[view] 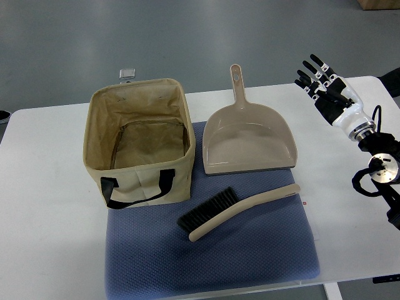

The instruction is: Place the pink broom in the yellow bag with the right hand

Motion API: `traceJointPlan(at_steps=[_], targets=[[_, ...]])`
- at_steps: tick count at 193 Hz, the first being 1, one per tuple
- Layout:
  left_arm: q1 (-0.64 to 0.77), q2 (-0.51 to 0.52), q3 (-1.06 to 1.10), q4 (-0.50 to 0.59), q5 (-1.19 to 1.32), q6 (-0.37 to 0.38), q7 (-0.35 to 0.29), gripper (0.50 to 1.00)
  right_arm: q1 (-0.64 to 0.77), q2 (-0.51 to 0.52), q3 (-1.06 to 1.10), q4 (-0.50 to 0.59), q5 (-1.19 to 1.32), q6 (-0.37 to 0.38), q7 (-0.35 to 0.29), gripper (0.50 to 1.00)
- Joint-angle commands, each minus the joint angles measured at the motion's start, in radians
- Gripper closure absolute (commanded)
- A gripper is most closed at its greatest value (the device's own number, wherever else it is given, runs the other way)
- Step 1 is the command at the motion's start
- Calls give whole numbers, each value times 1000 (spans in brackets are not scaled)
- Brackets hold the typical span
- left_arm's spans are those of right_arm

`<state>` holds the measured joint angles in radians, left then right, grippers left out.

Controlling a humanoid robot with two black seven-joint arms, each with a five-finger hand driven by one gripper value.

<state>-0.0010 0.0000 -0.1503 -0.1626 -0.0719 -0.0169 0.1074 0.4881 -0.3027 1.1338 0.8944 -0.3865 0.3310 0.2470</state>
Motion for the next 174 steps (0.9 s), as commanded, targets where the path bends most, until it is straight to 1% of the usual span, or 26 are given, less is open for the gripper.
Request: traceJointPlan(at_steps=[1, 91, 123, 174], targets=[[0, 0, 0, 0, 0, 0, 0, 500, 0, -4, 0, 0, 0, 0, 0, 570], [0, 0, 0, 0, 0, 0, 0, 500, 6, -15, 0, 8, -3, 3, 0, 570], [0, 0, 0, 0, 0, 0, 0, 500, 9, -19, -3, 9, -14, 48, -2, 570], [0, 0, 0, 0, 0, 0, 0, 500, 29, -50, -22, 23, -133, 97, 15, 570]])
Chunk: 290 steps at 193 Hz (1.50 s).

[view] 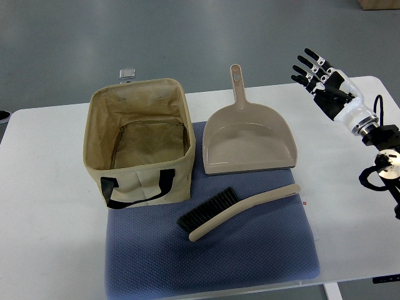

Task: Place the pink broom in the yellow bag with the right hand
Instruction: 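Move the open right hand down toward the beige brush handle, then close the right hand fingers around the beige brush handle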

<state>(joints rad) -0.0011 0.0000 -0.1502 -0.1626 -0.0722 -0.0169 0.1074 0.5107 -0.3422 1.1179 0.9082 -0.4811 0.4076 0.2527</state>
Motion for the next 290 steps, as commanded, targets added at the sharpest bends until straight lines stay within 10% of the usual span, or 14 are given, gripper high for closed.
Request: traceJointPlan(at_steps=[1, 134, 210, 290], targets=[[0, 0, 0, 0, 0, 0, 0, 500, 6, -12, -6, 11, -43, 23, 11, 572], [0, 0, 0, 0, 0, 0, 0, 500, 83, -264, -310, 282, -433, 46, 191, 574], [1, 0, 0, 0, 0, 0, 0, 500, 83, -383, -494, 535, -895, -136, 244, 574], [0, 0, 0, 0, 0, 0, 0, 500, 69, -391, -678, 543, -1229, -388, 227, 576]])
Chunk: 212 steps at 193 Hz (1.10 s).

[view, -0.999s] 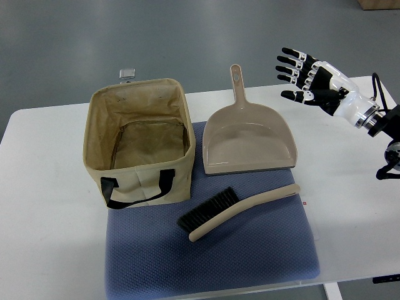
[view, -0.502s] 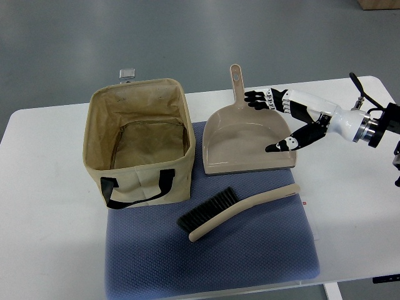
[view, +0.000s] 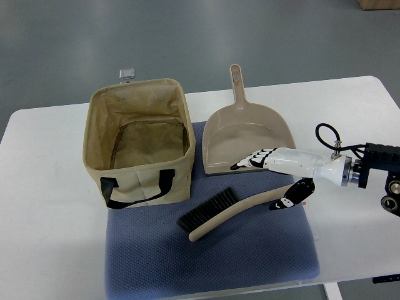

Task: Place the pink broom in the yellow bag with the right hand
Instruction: 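Close the right hand fingers around the beige brush handle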

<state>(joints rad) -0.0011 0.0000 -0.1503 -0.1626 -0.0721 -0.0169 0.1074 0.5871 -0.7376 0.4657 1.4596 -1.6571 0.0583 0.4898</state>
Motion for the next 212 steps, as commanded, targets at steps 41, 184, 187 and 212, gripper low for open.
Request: traceJointPlan(at_steps=[41, 184, 187, 212], targets=[[0, 0, 0, 0, 0, 0, 0, 500, -16, 11, -45, -15, -113, -87, -65, 587], [0, 0, 0, 0, 0, 0, 0, 500, -32, 49, -48, -39, -228, -124, -152, 738], [0, 0, 0, 0, 0, 0, 0, 500, -32, 50, -50, -41, -231, -124, -154, 742], [0, 0, 0, 0, 0, 0, 0, 500, -33, 57, -50, -51, -239, -124, -157, 762]])
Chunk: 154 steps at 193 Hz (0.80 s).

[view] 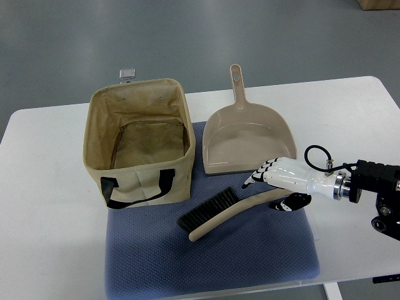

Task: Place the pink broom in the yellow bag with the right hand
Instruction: 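Close the right hand fingers around the beige brush handle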

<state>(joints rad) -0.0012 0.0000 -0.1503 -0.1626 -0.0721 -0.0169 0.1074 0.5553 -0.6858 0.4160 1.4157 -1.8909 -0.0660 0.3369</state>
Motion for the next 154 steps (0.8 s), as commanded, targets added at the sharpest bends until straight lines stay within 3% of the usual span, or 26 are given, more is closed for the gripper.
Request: traceJointPlan(at_steps=[1, 81, 120, 141, 154], targets=[[1, 0, 0, 0, 0, 0, 0, 500, -1, 6, 0, -9, -5, 0, -4, 767], [0, 0, 0, 0, 0, 0, 0, 500, -6, 17, -8, -24, -31, 2, -16, 820], [0, 0, 0, 0, 0, 0, 0, 500, -9, 19, -11, -24, -39, 0, -16, 901], [0, 0, 0, 0, 0, 0, 0, 500, -9, 17, -10, -26, -40, 0, -16, 997], [0, 0, 0, 0, 0, 0, 0, 500, -8, 17, -8, -29, -40, -9, -16, 1000]])
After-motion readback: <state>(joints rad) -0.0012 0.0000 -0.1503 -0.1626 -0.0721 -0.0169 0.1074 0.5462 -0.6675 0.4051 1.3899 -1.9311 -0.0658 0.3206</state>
